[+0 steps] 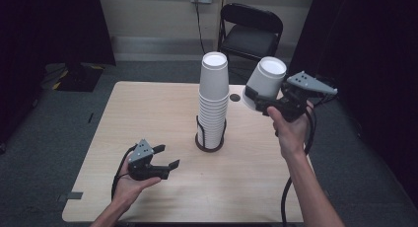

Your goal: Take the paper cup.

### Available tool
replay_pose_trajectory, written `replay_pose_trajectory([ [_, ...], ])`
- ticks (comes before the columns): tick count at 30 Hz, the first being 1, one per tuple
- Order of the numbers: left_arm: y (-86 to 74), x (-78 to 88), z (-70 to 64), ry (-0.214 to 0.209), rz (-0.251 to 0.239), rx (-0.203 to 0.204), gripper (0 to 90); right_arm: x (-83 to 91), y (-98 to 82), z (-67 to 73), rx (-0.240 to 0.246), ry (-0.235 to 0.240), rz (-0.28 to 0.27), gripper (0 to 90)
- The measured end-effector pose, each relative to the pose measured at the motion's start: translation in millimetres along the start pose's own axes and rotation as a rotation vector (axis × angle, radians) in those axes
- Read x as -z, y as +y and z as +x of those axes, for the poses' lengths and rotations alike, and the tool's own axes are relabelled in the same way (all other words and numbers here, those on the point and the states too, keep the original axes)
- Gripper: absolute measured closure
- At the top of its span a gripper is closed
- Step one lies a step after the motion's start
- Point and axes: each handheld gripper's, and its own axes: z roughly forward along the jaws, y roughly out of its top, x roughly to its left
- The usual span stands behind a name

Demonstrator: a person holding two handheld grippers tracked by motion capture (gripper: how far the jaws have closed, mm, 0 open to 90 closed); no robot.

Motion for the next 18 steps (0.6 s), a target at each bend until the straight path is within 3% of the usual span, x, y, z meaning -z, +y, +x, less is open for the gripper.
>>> replay_pose_trajectory([
  [2,3.5,-0.3,-1.3,-0.003,-0.004,-0.003,20.2,-0.3,-15.7,3.3,-0.013,0.015,0.019,16.1],
  [7,8.9,-3.6,-4.2,0.034,-0.025,-0.047,24.2,0.0,-31.7,8.7,-0.037,0.038,0.033,16.0],
  [11,15.0,-6.2,-5.1,0.033,-0.042,-0.052,24.3,0.5,-43.0,13.5,-0.06,0.059,0.034,16.0],
  [14,22.0,-7.2,-8.1,0.038,-0.05,-0.082,26.7,-0.7,-56.0,18.2,-0.087,0.079,0.046,16.0],
  [16,25.5,-8.8,-9.0,0.006,-0.08,-0.054,29.9,-1.3,-64.1,20.6,-0.1,0.094,0.058,16.0],
  [18,27.3,-11.5,-11.1,0.0,-0.094,-0.046,31.9,-2.7,-74.6,22.7,-0.125,0.111,0.076,15.9],
])
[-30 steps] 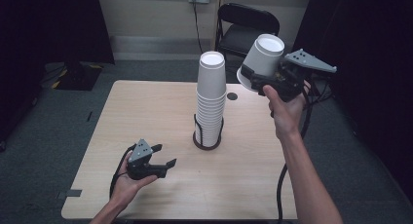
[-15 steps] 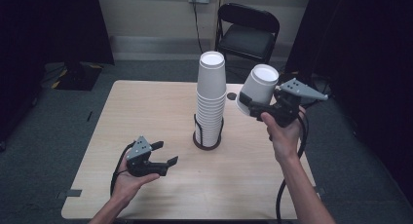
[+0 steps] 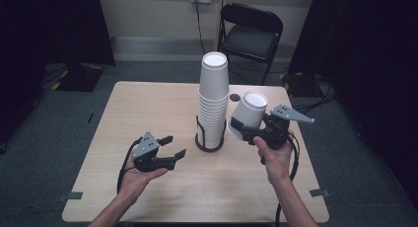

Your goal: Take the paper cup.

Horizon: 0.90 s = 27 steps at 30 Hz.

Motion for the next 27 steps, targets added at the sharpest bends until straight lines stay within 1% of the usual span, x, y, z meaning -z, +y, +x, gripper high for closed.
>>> replay_pose_trajectory([
  [2,-0.3,-3.3,-1.9,-0.034,-0.005,0.011,32.0,-1.4,-7.9,0.9,-0.008,0.01,0.013,15.9],
  [4,-1.5,-5.9,-5.1,-0.036,-0.005,-0.003,32.3,-2.0,-16.3,2.3,-0.026,0.018,0.017,16.0],
  [5,-3.3,-8.1,-6.3,-0.07,-0.016,0.005,33.1,-2.7,-20.8,2.9,-0.043,0.028,0.019,15.9],
  [6,-4.2,-9.3,-7.5,-0.09,-0.01,0.019,35.9,-4.3,-26.9,4.6,-0.051,0.033,0.031,15.9],
  [7,-5.7,-11.3,-9.4,-0.112,-0.006,0.034,36.8,-5.3,-30.6,5.7,-0.058,0.041,0.037,15.9],
  [9,-8.8,-14.0,-13.0,-0.105,-0.003,0.012,35.1,-7.3,-41.3,8.4,-0.09,0.066,0.04,15.9],
  [10,-10.1,-15.5,-14.6,-0.123,0.001,0.017,35.6,-8.2,-44.4,9.4,-0.101,0.067,0.038,16.0],
  [11,-10.5,-16.1,-15.1,-0.129,0.006,0.016,35.7,-11.1,-48.5,10.8,-0.117,0.076,0.051,15.9],
  [13,-11.2,-16.7,-16.2,-0.139,-0.003,0.019,37.5,-14.1,-53.7,12.6,-0.124,0.084,0.06,16.0],
  [14,-11.5,-17.0,-16.5,-0.142,-0.008,0.017,39.0,-16.3,-57.8,14.5,-0.136,0.093,0.067,16.0],
  [15,-11.6,-17.0,-17.4,-0.14,-0.001,0.006,39.0,-17.7,-60.2,15.6,-0.14,0.097,0.073,16.0],
  [16,-11.8,-17.1,-18.1,-0.141,-0.005,0.002,39.0,-19.7,-63.8,17.2,-0.146,0.102,0.078,16.0],
  [17,-11.9,-17.2,-18.8,-0.146,-0.006,0.005,39.1,-20.9,-66.2,18.4,-0.155,0.108,0.079,15.9],
  [20,-11.8,-17.4,-21.2,-0.152,-0.006,-0.009,39.3,-23.3,-70.4,20.5,-0.181,0.123,0.078,16.0],
  [21,-12.2,-17.9,-22.5,-0.155,-0.003,0.0,39.3,-23.4,-71.5,20.8,-0.198,0.13,0.074,16.0],
  [22,-12.3,-18.4,-23.0,-0.157,0.001,0.0,39.5,-23.5,-72.3,20.9,-0.215,0.132,0.069,16.0],
  [25,-12.2,-19.4,-25.0,-0.162,-0.008,-0.005,36.3,-23.2,-77.0,18.0,-0.319,0.176,0.052,16.0],
  [27,-11.8,-19.6,-26.3,-0.161,-0.016,-0.023,35.5,-23.4,-80.6,16.0,-0.36,0.186,0.048,16.0],
])
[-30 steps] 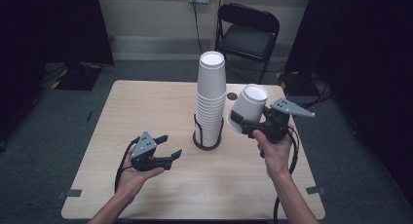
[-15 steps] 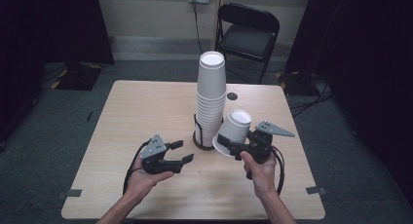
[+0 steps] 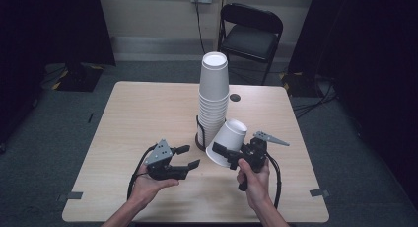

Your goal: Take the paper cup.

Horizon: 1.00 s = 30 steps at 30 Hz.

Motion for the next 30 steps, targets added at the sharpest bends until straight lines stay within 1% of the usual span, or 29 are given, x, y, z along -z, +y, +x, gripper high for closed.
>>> replay_pose_trajectory([
  [1,0.2,-0.3,-1.3,0.001,-0.003,-0.016,35.5,0.1,-0.9,-1.3,-0.01,0.0,0.0,16.0],
  [2,0.2,-0.6,-2.0,0.0,-0.008,-0.022,35.7,0.2,-1.9,-3.1,-0.03,0.003,0.003,16.0],
  [3,0.1,-1.3,-3.0,-0.002,-0.013,-0.03,36.8,0.2,-2.7,-4.3,-0.047,0.01,-0.005,16.0],
  [6,0.0,-3.1,-5.2,-0.008,-0.023,-0.037,44.0,1.0,-5.7,-7.8,-0.1,0.024,-0.017,16.1],
  [7,0.0,-4.0,-5.9,-0.005,-0.027,-0.042,45.2,1.3,-6.9,-8.3,-0.125,0.029,-0.022,16.1],
  [8,0.2,-4.7,-7.0,-0.008,-0.029,-0.054,46.8,1.4,-8.2,-9.2,-0.147,0.043,-0.029,16.1],
  [9,0.4,-5.3,-8.1,-0.009,-0.035,-0.064,49.4,1.6,-9.3,-8.9,-0.166,0.046,-0.033,16.1],
  [12,1.7,-5.2,-10.1,-0.011,-0.055,-0.075,53.3,1.3,-11.7,-8.8,-0.206,0.065,-0.049,16.1],
  [17,2.4,-5.5,-10.7,-0.015,-0.083,-0.063,52.7,-1.8,-16.4,-7.3,-0.224,0.074,-0.046,16.1],
  [20,1.8,-7.6,-11.6,-0.022,-0.086,-0.064,55.4,-5.2,-20.4,-5.6,-0.255,0.089,-0.044,16.1],
  [22,1.8,-8.9,-12.4,-0.025,-0.089,-0.068,55.7,-6.6,-22.6,-4.3,-0.282,0.099,-0.046,16.1],
  [24,2.3,-10.1,-13.4,-0.028,-0.095,-0.069,56.1,-7.2,-23.4,-2.5,-0.297,0.108,-0.048,16.1],
  [27,4.5,-11.0,-14.6,-0.034,-0.109,-0.071,58.9,-7.7,-23.6,-0.3,-0.327,0.122,-0.054,16.1],
  [28,5.1,-11.6,-15.2,-0.029,-0.118,-0.072,59.3,-8.0,-23.7,0.3,-0.34,0.13,-0.053,16.1],
  [30,5.4,-12.5,-15.8,-0.029,-0.13,-0.074,60.8,-9.1,-24.8,2.0,-0.343,0.132,-0.053,16.1],
])
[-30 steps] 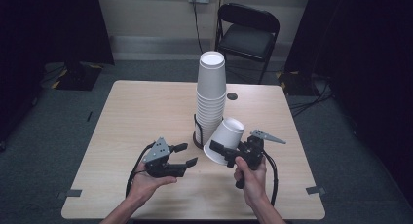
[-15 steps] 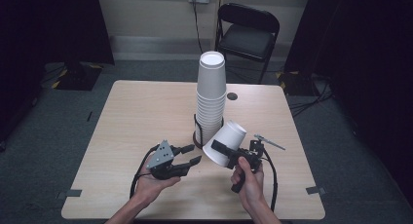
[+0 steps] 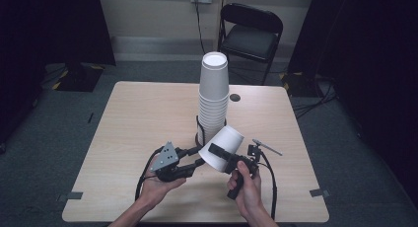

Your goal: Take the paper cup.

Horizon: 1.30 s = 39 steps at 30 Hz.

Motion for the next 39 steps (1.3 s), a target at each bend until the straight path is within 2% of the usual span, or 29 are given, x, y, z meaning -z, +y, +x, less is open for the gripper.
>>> replay_pose_trajectory([
  [6,0.1,0.3,-0.2,0.025,-0.027,-0.006,63.2,-4.0,-8.4,-0.7,-0.052,0.017,0.014,16.2],
  [9,-0.2,-1.1,0.8,0.029,-0.023,-0.009,64.9,-6.7,-13.1,-2.3,-0.077,0.017,0.018,16.1],
  [16,-1.4,-4.5,0.7,0.043,-0.045,0.028,65.8,-11.6,-18.3,1.9,-0.108,0.046,0.022,16.1],
  [19,-3.4,-4.4,1.8,0.049,-0.07,0.071,67.8,-13.7,-21.3,3.8,-0.109,0.051,0.03,16.0],
  [22,-4.1,-4.0,3.3,0.049,-0.071,0.088,68.6,-15.8,-25.2,3.7,-0.126,0.054,0.042,16.0],
  [26,-4.9,-4.3,0.1,0.052,-0.054,0.055,82.6,-18.0,-28.4,2.0,-0.127,0.046,0.049,15.3],
  [30,-5.1,-2.8,1.7,0.03,-0.063,0.058,84.7,-19.1,-29.4,1.5,-0.109,0.054,0.057,13.8],
  [33,-5.1,-2.1,1.7,0.034,-0.066,0.051,85.2,-19.7,-30.6,0.9,-0.112,0.065,0.055,13.1],
  [39,-5.0,-1.7,0.7,0.024,-0.068,0.044,86.0,-17.9,-28.0,1.6,-0.106,0.052,0.044,12.9],
])
